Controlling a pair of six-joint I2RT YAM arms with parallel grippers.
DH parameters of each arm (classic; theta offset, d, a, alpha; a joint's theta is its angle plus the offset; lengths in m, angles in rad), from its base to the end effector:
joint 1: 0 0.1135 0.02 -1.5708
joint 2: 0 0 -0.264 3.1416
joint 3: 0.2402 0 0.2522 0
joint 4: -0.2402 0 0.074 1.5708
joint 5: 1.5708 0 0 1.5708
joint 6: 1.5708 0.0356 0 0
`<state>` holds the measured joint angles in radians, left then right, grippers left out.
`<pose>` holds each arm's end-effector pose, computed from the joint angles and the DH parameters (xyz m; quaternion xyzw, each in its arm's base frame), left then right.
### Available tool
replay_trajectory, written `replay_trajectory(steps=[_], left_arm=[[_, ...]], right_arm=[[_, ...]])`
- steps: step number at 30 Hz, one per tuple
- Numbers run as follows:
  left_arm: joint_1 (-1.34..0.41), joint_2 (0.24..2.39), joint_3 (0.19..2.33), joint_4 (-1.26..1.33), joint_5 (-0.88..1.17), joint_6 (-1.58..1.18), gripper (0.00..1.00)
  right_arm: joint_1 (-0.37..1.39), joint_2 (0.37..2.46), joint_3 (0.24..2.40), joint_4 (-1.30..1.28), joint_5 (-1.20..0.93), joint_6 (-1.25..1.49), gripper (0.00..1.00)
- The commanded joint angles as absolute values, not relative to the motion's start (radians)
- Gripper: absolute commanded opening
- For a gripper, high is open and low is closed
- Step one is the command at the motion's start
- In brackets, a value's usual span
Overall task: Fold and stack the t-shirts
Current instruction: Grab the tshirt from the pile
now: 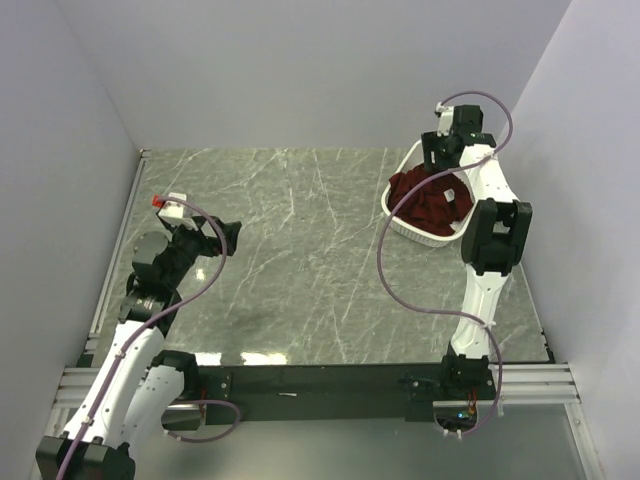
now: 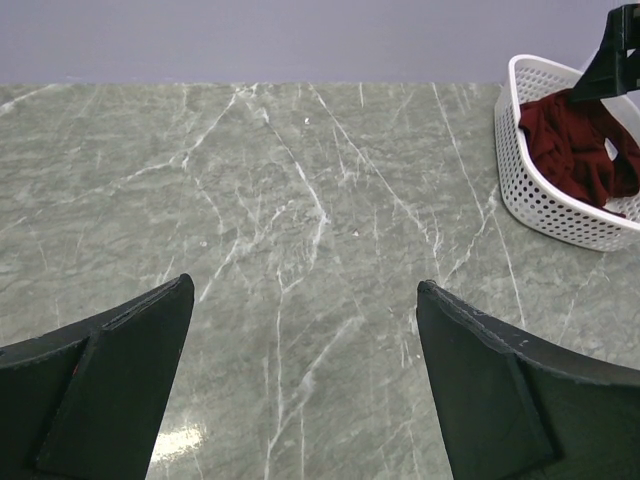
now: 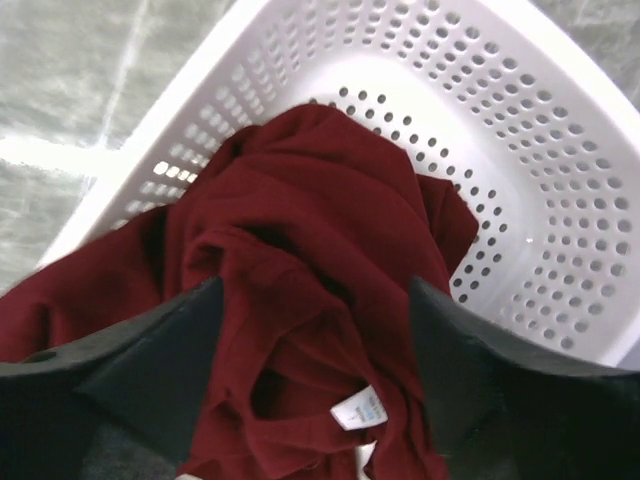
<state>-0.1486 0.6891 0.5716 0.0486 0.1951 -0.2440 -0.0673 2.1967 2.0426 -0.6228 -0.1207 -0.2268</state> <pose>0.1723 -0.0328 0.3047 0.0317 0.7299 -0.2023 0.6522 0.5030 -0.0296 0.2725 -0.0966 0.9158 -0.0015 0.3899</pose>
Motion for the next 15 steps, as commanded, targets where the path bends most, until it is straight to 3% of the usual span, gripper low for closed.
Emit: replay_trajectory(steps=[1, 3, 5, 8, 15], left_arm=[[-0.153, 0.701, 0.614, 0.091, 0.213, -0.218, 0.99], [-0.153, 0.709, 0.615, 0.089, 0.215, -0.215, 0.99], [-0.153, 0.713, 0.615, 0.084, 0.212, -0.212, 0.99], [-0.153, 0.713, 0.617, 0.086, 0.215, -0.212, 0.99], [-0.153, 0.713, 0.617, 0.091, 0.225, -0.213, 0.99]], right_arm=[[-0.077, 2.207, 2.105, -0.627, -0.112, -0.233, 0.75], [-0.077, 2.243, 2.132, -0.659, -0.153, -0.230, 0.65], [-0.077, 2.241, 2.120, -0.672, -0.204, -0.226, 0.49], [-0.077, 2.185, 2.062, -0.655, -0.225, -0.222, 0.03], [0.084, 1.692, 1.643, -0.407, -0.134, -0.293, 0.00]])
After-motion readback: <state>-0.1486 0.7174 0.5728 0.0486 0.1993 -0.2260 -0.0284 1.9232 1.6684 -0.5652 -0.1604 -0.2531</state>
